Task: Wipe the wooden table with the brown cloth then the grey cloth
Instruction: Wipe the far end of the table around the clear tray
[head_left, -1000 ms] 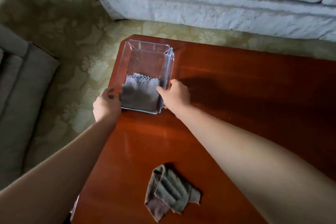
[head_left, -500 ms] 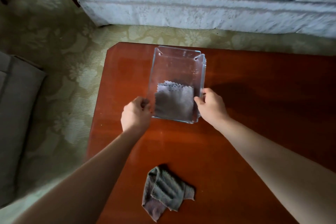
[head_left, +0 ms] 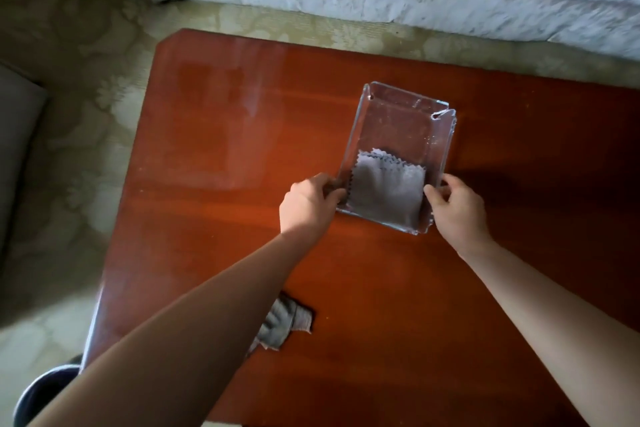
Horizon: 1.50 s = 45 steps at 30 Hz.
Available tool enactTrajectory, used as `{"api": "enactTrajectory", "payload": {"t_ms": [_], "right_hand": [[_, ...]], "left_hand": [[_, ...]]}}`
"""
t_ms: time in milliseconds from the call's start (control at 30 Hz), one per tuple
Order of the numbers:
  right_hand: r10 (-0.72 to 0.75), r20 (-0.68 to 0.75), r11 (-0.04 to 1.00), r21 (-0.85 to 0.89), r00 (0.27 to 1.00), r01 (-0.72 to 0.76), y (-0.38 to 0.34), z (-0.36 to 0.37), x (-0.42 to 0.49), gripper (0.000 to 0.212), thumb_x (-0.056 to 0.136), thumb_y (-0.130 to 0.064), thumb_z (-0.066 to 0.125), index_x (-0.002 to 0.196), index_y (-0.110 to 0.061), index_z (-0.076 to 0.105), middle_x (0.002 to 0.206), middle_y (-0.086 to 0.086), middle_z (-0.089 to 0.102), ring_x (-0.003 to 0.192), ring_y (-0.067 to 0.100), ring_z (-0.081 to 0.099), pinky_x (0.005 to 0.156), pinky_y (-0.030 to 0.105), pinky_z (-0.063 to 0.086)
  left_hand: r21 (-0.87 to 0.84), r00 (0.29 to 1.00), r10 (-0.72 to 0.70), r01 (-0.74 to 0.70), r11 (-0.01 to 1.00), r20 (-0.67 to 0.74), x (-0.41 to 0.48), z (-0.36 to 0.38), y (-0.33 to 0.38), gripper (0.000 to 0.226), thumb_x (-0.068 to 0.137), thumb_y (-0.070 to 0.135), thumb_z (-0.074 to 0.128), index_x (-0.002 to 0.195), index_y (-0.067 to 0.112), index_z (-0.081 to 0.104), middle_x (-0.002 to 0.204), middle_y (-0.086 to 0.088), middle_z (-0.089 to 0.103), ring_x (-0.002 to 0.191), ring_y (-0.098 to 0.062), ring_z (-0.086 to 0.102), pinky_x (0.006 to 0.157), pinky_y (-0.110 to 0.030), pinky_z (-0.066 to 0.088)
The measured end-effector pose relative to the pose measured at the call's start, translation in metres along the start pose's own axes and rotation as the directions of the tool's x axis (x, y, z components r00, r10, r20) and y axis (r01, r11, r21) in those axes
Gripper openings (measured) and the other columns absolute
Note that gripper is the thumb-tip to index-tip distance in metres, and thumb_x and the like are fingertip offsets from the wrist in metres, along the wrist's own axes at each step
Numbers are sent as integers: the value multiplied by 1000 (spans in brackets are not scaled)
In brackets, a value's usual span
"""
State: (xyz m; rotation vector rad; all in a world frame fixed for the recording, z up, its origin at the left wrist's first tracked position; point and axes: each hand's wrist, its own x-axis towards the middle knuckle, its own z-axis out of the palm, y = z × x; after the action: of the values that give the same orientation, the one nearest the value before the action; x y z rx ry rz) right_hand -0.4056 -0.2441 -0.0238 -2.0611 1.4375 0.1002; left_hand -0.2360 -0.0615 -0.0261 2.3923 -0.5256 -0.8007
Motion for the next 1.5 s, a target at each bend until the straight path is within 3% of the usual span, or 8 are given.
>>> {"api": "enactTrajectory", "payload": {"t_ms": [167,400,633,767,933,1067,1200,1500], "right_hand": [[-408,-169,913,-104,897,395,-28,28,-83,38,105,-33,55,133,-8,61,120,15,59,101,40,66,82,46,55],[-768,494,354,-203,408,913,-41,163,-222,61,102,-43,51,156,-15,46,167,11,36,153,31,36,121,53,37],[-771,608,82,-204,192,976,-68,217,-227,66,105,-52,42,164,-25,31,174,5,19,162,22,12,126,52,15],[-762,647,-68,-110,19,992,-137,255,-217,57,108,-54,34,162,-34,31,175,-2,16,162,20,7,128,51,4],[-804,552,101,-242,222,965,-231,286,-167,60,107,-56,33,163,-33,30,175,2,12,162,22,5,130,51,6],[-805,448,206,-403,389,892,-294,297,-109,69,104,-55,31,166,-28,21,175,5,12,162,25,8,129,54,8],[-754,420,299,-464,504,834,-344,288,-48,70,104,-56,20,168,-31,11,176,3,3,162,24,1,130,53,4],[-768,472,234,-421,432,876,-284,274,-107,68,104,-46,37,167,-28,20,176,6,10,162,25,3,128,58,10]], "left_hand": [[60,966,-28,45,997,-255,-12,-54,-64,27,100,47,61,117,29,73,106,-1,77,100,-31,71,80,-39,56],[149,804,-286,416,897,-521,-46,-132,-212,40,102,31,56,138,14,59,136,-17,56,125,-43,49,101,-52,43],[-335,720,-665,588,736,-198,-43,-168,-268,65,107,61,25,145,19,57,148,-13,57,136,-36,52,114,-43,37],[-646,721,-693,536,543,16,-25,-183,-283,74,102,70,24,110,19,76,120,-7,74,104,-23,68,101,-36,50],[-707,753,-618,564,427,228,-13,-204,-295,69,108,63,16,114,22,71,109,-1,74,90,-18,64,79,-30,45],[-461,755,-651,606,649,75,-2,-189,-275,72,110,57,16,142,11,61,141,-19,62,131,-33,58,109,-37,41],[-168,736,-645,623,764,-204,-5,-172,-254,69,107,59,9,135,28,64,125,-15,70,118,-40,64,103,-47,44],[-120,757,-610,601,791,-233,-2,-167,-259,67,107,51,8,121,23,68,112,-15,73,107,-40,67,96,-45,48]]}}
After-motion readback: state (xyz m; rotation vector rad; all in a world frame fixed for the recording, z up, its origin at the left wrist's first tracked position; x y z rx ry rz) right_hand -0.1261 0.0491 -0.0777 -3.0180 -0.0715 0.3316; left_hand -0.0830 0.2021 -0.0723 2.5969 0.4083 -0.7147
